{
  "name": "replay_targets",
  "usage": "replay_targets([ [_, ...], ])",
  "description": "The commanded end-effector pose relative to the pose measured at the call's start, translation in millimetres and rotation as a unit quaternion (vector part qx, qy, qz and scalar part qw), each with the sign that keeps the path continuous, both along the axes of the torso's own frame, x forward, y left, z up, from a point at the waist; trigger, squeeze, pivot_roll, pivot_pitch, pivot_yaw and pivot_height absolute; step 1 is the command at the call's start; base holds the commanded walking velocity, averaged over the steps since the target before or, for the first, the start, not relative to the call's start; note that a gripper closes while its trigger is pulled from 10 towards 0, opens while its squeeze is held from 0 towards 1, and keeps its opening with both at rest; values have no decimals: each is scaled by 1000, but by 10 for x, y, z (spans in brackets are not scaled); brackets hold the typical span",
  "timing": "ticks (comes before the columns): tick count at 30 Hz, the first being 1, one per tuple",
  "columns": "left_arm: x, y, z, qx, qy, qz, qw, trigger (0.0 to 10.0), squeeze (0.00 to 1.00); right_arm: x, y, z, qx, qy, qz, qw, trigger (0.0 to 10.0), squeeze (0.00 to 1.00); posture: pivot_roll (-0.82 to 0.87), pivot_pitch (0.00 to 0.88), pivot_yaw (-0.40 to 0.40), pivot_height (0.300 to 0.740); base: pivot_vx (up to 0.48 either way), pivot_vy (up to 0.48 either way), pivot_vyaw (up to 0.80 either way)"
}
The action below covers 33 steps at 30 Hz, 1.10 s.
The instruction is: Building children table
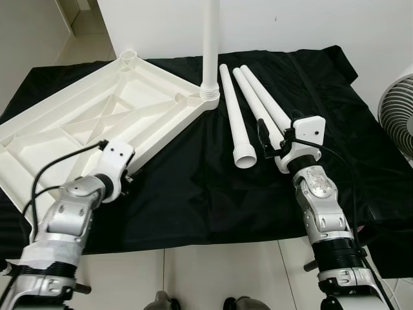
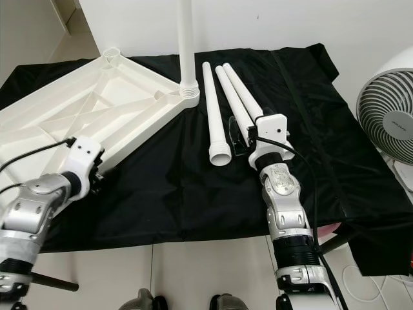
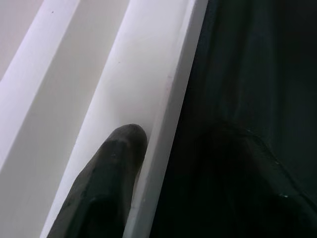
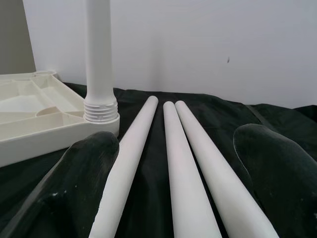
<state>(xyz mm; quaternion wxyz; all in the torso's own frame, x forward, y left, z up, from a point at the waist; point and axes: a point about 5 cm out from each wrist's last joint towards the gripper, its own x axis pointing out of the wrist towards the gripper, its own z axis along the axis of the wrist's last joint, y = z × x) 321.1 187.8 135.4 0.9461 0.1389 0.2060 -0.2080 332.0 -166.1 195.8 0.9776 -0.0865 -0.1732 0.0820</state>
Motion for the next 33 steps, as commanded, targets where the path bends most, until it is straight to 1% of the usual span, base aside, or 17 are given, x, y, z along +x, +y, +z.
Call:
replay_targets([
  [1, -30, 107, -186, 23, 24, 80, 996, 745, 0, 6, -9, 9, -2, 1, -3, 1000, 10000, 0, -110, 100, 66, 740, 0, 0, 0],
  [2, -38, 106, -209, 23, 28, 82, 996, 745, 0, 5, -10, 9, -2, 1, -3, 1000, 10000, 0, -110, 100, 66, 740, 0, 0, 0],
  [3, -46, 105, -225, 20, 29, 88, 995, 0, 0, 6, -15, 12, -1, 0, -4, 1000, 10000, 0, -110, 99, 65, 740, 0, 0, 0],
  [5, -51, 106, -235, 17, 32, 95, 995, 0, 0, 8, -17, 16, -1, 0, -4, 1000, 10000, 0, -110, 99, 65, 740, 0, 0, 0],
  [7, -42, 81, -191, 5, 20, 116, 993, 0, 0, 17, -21, 27, -2, -1, -4, 1000, 10000, 0, -107, 97, 61, 740, 0, 0, 0],
  [13, -31, 16, -139, -10, 15, 134, 991, 0, 0, 28, -18, 40, -2, -3, -4, 1000, 10000, 0, -108, 95, 60, 740, 0, 0, 0],
  [15, -29, -39, -114, -25, 8, 158, 987, 0, 0, 33, -13, 51, -1, -4, -3, 1000, 10000, 0, -108, 95, 59, 740, 0, 0, 0],
  [16, -29, -39, -114, -25, 8, 158, 987, 0, 0, 33, -13, 51, -1, -4, -3, 1000, 10000, 0, -108, 95, 59, 740, 0, 0, 0],
  [17, 2, -110, -100, -40, -3, 177, 983, 0, 0, 35, -5, 54, 0, -4, -1, 1000, 10000, 0, -107, 94, 56, 740, 0, 0, 0],
  [22, 29, -250, -88, -54, -13, 206, 977, 0, 0, 38, 1, 60, -2, -5, 0, 1000, 10000, 0, -109, 93, 56, 740, 0, 0, 0],
  [24, 29, -250, -88, -54, -13, 206, 977, 0, 0, 38, 1, 60, -2, -5, 0, 1000, 10000, 0, -109, 93, 56, 740, 0, 0, 0],
  [26, 29, -296, -90, -65, -19, 230, 971, 0, 0, 38, -8, 69, -2, -7, -2, 1000, 10000, 0, -115, 93, 60, 740, 0, 0, 0],
  [27, 29, -296, -90, -65, -19, 230, 971, 0, 0, 38, -8, 69, -2, -7, -2, 1000, 10000, 0, -115, 93, 60, 740, 0, 0, 0],
  [28, 52, -338, -123, -68, -26, 254, 964, 0, 0, 29, -24, 67, 0, -7, -6, 1000, 10000, 0, -119, 94, 60, 740, 0, 0, 0],
  [30, 83, -359, -156, -69, -24, 266, 961, 0, 0, 24, -22, 64, 1, -7, -6, 1000, 10000, 0, -119, 94, 60, 740, 0, 0, 0],
  [32, 114, -379, -155, -71, -26, 264, 961, 0, 0, 27, -19, 63, 0, -7, -5, 1000, 10000, 0, -123, 93, 59, 740, 0, 0, 0],
  [33, 214, -464, -92, -78, -37, 250, 964, 0, 0, 32, -8, 71, 1, -7, -4, 1000, 10000, 0, -122, 92, 59, 740, 0, 0, 0],
])
